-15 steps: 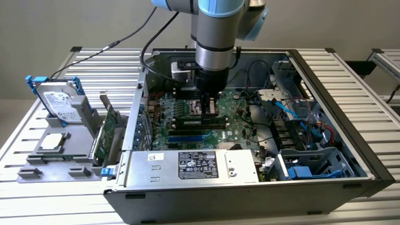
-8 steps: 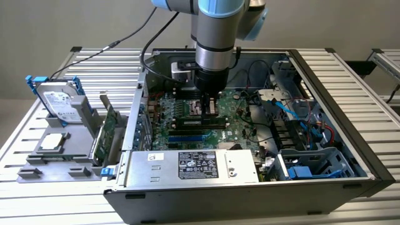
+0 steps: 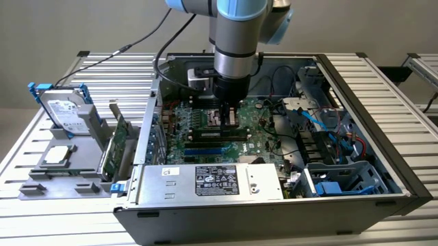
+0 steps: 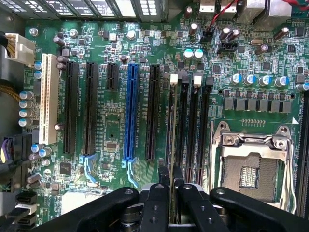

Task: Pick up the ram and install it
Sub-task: 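Insert the ram into the slot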

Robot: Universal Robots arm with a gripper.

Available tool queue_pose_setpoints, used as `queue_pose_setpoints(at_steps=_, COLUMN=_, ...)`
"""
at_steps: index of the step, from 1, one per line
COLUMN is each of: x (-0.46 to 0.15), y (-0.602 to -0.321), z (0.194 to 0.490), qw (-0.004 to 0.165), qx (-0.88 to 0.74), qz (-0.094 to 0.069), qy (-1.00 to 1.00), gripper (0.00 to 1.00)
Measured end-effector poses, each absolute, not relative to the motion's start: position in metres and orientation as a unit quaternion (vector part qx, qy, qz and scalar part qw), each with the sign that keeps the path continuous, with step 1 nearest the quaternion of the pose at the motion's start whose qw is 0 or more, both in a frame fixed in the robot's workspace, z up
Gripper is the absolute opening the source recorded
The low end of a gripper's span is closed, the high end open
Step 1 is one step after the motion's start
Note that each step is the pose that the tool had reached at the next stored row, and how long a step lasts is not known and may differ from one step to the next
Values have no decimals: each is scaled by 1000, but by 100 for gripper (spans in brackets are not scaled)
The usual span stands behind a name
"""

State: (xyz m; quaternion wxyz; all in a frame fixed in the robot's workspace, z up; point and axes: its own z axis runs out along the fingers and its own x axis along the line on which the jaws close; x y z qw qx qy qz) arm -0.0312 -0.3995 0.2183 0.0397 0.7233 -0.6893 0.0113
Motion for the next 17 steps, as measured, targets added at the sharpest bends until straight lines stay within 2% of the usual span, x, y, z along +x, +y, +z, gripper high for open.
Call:
queue_pose_setpoints(at_steps=10, x=-31, y=-399, z=216, qw=40, qx=723, qz=11, qy=-689, gripper=15)
queue_pose_setpoints(at_steps=13, x=-31, y=-399, z=216, qw=40, qx=723, qz=11, qy=-689, gripper=33)
queue_pose_setpoints(at_steps=14, x=-31, y=-399, z=216, qw=40, qx=723, qz=11, qy=-689, gripper=33)
queue_pose_setpoints(at_steps=15, x=-31, y=-399, z=216, qw=40, qx=723, qz=11, qy=-689, gripper=39)
queue_pose_setpoints(at_steps=16, x=-31, y=-399, z=215, qw=40, qx=723, qz=11, qy=-689, gripper=39)
queue_pose_setpoints(at_steps=17, x=-31, y=-399, z=216, qw=40, qx=723, qz=11, qy=-689, gripper=45)
